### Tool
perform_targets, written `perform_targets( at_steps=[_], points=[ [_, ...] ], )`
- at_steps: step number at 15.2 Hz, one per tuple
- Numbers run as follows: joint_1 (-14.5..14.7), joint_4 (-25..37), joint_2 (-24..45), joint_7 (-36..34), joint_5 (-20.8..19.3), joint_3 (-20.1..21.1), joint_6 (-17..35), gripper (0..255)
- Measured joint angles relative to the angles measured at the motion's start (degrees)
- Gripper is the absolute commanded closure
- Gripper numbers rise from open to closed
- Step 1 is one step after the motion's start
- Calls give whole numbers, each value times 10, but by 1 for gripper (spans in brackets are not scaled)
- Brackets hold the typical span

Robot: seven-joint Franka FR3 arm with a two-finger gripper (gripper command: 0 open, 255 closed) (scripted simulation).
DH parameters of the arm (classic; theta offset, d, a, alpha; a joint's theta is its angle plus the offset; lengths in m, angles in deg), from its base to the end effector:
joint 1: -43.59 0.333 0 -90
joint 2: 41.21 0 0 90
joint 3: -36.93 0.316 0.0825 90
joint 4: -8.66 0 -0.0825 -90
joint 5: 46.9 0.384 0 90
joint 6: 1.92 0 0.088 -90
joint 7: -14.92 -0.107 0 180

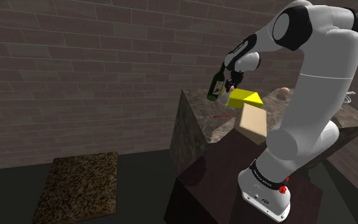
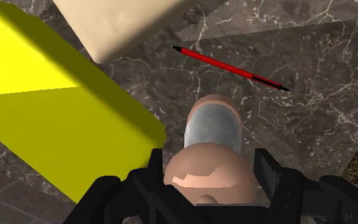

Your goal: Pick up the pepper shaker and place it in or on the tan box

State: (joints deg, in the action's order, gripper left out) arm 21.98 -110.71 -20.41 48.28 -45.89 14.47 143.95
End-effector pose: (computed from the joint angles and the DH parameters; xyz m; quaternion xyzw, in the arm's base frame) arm 0.4340 -0.4122 0.2751 0.9925 -0.0841 0.0109 0.0879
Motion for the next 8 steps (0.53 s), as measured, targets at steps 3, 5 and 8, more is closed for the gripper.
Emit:
perform_targets(
  at_steps=[3, 5, 8],
  points=[
    [4, 6, -15, -4, -7, -4, -20, 255],
    [6, 7, -27, -5, -12, -7, -32, 255],
    [10, 13, -43, -9, -20, -11, -53, 255]
  ],
)
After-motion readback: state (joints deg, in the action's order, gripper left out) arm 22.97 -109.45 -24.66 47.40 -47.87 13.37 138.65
